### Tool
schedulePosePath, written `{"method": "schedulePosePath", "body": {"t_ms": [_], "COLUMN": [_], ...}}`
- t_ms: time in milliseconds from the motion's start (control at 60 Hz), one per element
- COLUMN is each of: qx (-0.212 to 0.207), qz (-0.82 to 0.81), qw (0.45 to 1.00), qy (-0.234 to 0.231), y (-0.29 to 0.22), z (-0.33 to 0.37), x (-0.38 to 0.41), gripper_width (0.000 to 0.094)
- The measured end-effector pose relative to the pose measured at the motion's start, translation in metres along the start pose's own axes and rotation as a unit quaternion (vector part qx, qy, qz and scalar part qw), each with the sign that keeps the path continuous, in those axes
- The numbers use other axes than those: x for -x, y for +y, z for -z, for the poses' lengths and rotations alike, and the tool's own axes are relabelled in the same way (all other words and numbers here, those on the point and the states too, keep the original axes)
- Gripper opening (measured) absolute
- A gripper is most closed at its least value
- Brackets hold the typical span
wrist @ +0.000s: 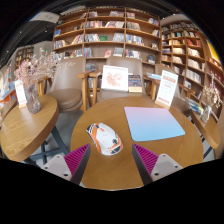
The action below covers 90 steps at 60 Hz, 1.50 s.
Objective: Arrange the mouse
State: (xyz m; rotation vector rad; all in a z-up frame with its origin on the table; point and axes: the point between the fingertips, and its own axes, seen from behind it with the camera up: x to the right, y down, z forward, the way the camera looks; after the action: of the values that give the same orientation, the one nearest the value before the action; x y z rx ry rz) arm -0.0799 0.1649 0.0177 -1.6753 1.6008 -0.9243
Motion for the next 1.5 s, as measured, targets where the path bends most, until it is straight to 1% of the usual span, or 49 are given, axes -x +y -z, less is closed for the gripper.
{"method": "schedulePosePath", "body": {"t_ms": [100,233,317,450,550,700,833,917,1017,1083,1133,1167,1233,1317,1367,1500], "qx": [0.006,0.024,0.028,0.032,0.044,0.043,0.043,0.043,0.041,0.042,0.044,0.047,0.055,0.064,0.05,0.018], "qz": [-0.003,0.004,-0.005,-0.011,-0.02,-0.021,-0.024,-0.025,-0.021,-0.018,-0.021,-0.027,-0.022,-0.025,-0.039,-0.033], "qw": [1.0,1.0,1.0,0.999,0.999,0.999,0.999,0.999,0.999,0.999,0.999,0.998,0.998,0.998,0.998,0.999], "qy": [0.005,0.006,0.0,0.007,0.01,0.017,0.016,0.013,0.011,0.006,-0.001,-0.01,0.004,-0.008,-0.02,-0.026], "y": [-0.005,-0.006,-0.009,-0.017,-0.018,-0.025,-0.027,-0.028,-0.03,-0.031,-0.032,-0.032,-0.032,-0.034,-0.046,-0.086], "z": [-0.018,-0.041,-0.053,-0.067,-0.081,-0.09,-0.096,-0.098,-0.1,-0.103,-0.105,-0.106,-0.108,-0.102,-0.095,-0.076], "x": [0.001,0.0,0.002,0.0,-0.003,-0.009,-0.007,-0.006,-0.006,-0.004,-0.001,0.003,-0.004,-0.004,-0.004,-0.028], "gripper_width": [0.0853,0.085,0.0854,0.0854,0.0854,0.0847,0.0816,0.0768,0.0746,0.0693,0.0631,0.0513,0.0457,0.0422,0.042,0.0415]}}
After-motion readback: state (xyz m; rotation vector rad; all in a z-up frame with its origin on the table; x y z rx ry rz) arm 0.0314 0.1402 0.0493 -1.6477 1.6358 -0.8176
